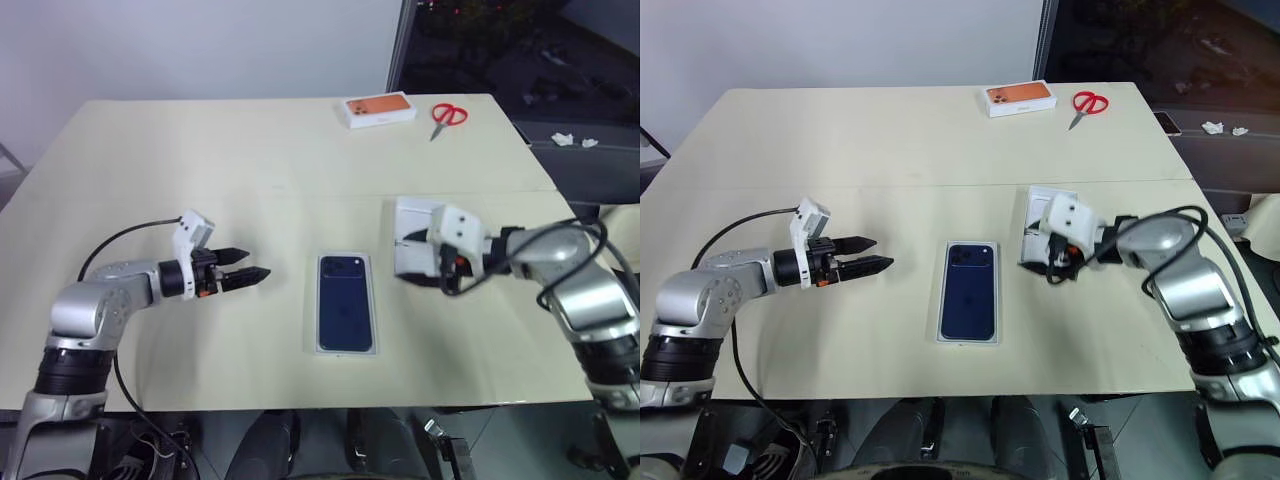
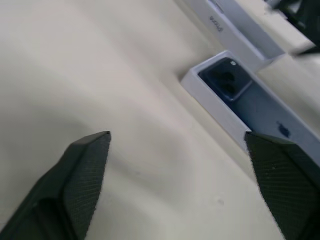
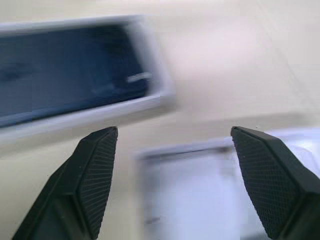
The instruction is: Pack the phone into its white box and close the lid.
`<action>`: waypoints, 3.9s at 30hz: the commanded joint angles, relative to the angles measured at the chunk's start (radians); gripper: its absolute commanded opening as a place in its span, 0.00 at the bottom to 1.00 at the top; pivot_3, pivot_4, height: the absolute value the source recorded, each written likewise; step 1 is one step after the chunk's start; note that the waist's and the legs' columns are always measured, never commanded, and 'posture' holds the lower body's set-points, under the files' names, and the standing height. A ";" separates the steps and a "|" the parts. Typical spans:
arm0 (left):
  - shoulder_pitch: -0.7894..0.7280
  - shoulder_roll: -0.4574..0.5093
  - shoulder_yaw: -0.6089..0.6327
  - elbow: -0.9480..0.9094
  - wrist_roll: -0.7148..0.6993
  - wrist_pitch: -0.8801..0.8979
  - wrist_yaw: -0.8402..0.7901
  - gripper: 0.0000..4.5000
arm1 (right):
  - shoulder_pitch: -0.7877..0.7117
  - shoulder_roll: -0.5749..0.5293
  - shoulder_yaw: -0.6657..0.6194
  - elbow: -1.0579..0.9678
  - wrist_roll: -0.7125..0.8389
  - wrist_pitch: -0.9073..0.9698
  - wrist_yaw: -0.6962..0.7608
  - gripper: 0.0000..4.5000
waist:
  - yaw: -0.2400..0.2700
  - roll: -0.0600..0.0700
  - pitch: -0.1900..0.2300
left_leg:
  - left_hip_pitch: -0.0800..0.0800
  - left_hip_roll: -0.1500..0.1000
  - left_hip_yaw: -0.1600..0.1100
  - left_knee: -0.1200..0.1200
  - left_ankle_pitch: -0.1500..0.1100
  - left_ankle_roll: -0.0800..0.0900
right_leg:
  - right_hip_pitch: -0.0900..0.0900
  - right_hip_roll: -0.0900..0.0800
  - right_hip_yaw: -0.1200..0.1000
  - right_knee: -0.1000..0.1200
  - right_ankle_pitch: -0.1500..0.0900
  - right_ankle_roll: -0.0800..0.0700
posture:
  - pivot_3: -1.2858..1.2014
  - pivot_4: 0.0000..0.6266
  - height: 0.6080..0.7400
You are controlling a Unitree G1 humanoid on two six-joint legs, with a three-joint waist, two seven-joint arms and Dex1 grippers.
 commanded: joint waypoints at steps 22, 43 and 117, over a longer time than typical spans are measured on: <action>0.003 -0.096 -0.010 -0.008 0.024 -0.069 0.064 0.99 | -0.354 0.298 -0.115 0.162 0.110 1.000 -0.515 0.87 | -0.004 0.001 0.000 | -0.002 -0.004 0.001 0.000 -0.001 0.002 | -0.002 -0.004 0.000 0.002 0.001 0.000 | 0.52 0.24 1.00; 0.000 -0.145 -0.014 -0.019 0.018 -0.048 0.116 1.00 | -0.432 0.609 -0.350 0.265 0.058 1.000 -1.055 0.81 | -0.023 0.002 0.000 | -0.002 -0.004 0.001 -0.001 0.000 0.001 | -0.003 -0.003 0.000 0.003 0.001 0.000 | 0.52 0.24 1.00; 0.127 -0.132 0.033 -0.122 -0.168 -0.046 0.044 0.01 | 0.275 0.726 -0.175 -0.043 1.812 0.464 -1.481 0.00 | -0.022 0.005 0.001 | -0.001 0.000 0.001 -0.002 -0.001 0.002 | -0.002 0.000 0.001 0.001 0.001 0.000 | 0.52 0.24 1.00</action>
